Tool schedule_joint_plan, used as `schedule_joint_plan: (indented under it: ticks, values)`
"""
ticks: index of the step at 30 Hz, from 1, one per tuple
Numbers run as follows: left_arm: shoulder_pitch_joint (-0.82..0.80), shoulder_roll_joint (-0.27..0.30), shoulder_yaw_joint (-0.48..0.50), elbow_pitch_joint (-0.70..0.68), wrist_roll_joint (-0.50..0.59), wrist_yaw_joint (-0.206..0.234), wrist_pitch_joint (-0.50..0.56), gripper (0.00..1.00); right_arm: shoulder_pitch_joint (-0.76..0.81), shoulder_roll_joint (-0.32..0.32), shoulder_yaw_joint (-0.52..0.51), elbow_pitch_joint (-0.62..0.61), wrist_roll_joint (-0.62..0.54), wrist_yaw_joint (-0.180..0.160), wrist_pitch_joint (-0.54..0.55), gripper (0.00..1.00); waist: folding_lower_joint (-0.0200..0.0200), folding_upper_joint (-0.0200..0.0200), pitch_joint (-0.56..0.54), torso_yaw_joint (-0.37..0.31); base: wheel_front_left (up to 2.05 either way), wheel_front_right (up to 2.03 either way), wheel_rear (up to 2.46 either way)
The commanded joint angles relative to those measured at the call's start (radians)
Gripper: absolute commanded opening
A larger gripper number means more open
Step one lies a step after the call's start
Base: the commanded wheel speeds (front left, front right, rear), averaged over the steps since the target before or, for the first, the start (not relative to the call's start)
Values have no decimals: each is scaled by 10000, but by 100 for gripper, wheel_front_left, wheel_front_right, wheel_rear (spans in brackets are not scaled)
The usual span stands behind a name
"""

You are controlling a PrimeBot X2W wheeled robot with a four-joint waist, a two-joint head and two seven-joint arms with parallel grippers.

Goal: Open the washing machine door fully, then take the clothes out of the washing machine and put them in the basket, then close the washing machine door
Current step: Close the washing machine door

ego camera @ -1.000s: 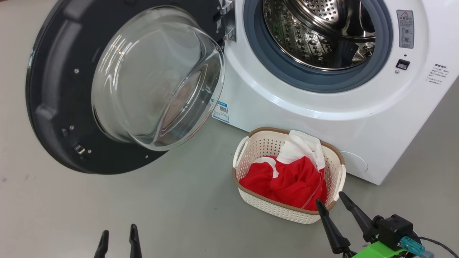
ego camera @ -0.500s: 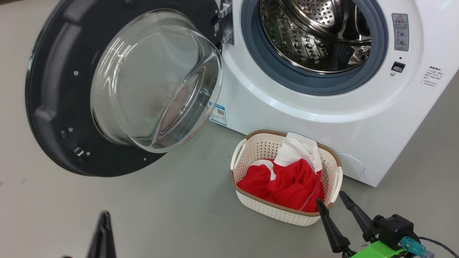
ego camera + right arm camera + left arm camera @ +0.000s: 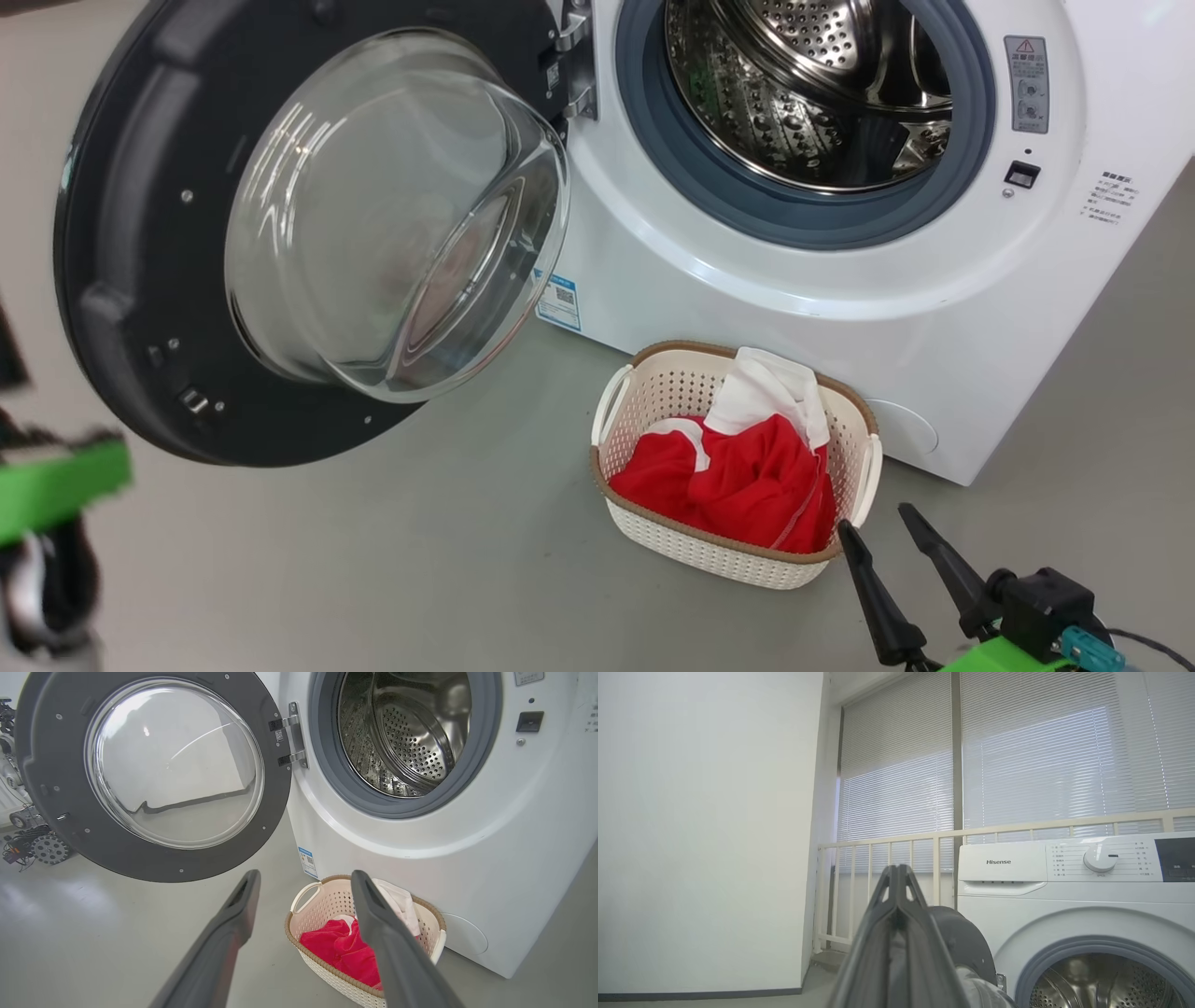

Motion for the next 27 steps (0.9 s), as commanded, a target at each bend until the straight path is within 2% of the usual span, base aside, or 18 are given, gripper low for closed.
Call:
schedule_joint_plan:
  ticks: [1,5,9,11,13,20,22,23,27]
  values:
    - [-684,511,377,-9,-245,-69,-13,0,-30,-67,171,-264,-172,2,-65,100,0,0,-55,-42,0,0,0]
    - [-1979,1303,453,1106,-1003,-136,-13,0,182,-13,35,-368,-244,2,-65,100,0,0,-137,-128,0,0,0]
    - [-3249,2021,486,2828,-2144,-151,5,0,402,30,-92,-449,-307,2,-65,100,0,0,-203,-209,0,0,0]
    - [-3519,2154,489,3318,-2496,-152,93,0,457,41,-130,-470,-320,2,-65,100,0,0,-212,-227,0,0,0]
    - [-4057,2427,535,4366,-3146,-154,363,0,570,66,-198,-520,-353,2,-65,100,0,0,-222,-261,0,0,0]
    - [-5418,3136,423,7876,-4619,-155,2097,0,694,41,-240,-686,-444,2,-65,100,0,0,14,-448,0,0,0]
    - [-5691,3223,500,8783,-5124,-156,2851,0,654,-2,-201,-701,-447,2,-65,100,0,0,109,-523,0,0,0]
    - [-5864,3366,471,9485,-5492,-156,3574,0,603,-41,-133,-713,-453,2,-65,100,0,0,187,-618,0,0,0]
    - [-5940,3524,290,10255,-6046,-156,4907,0,518,-121,-55,-720,-419,2,-65,100,0,0,351,-758,0,0,0]
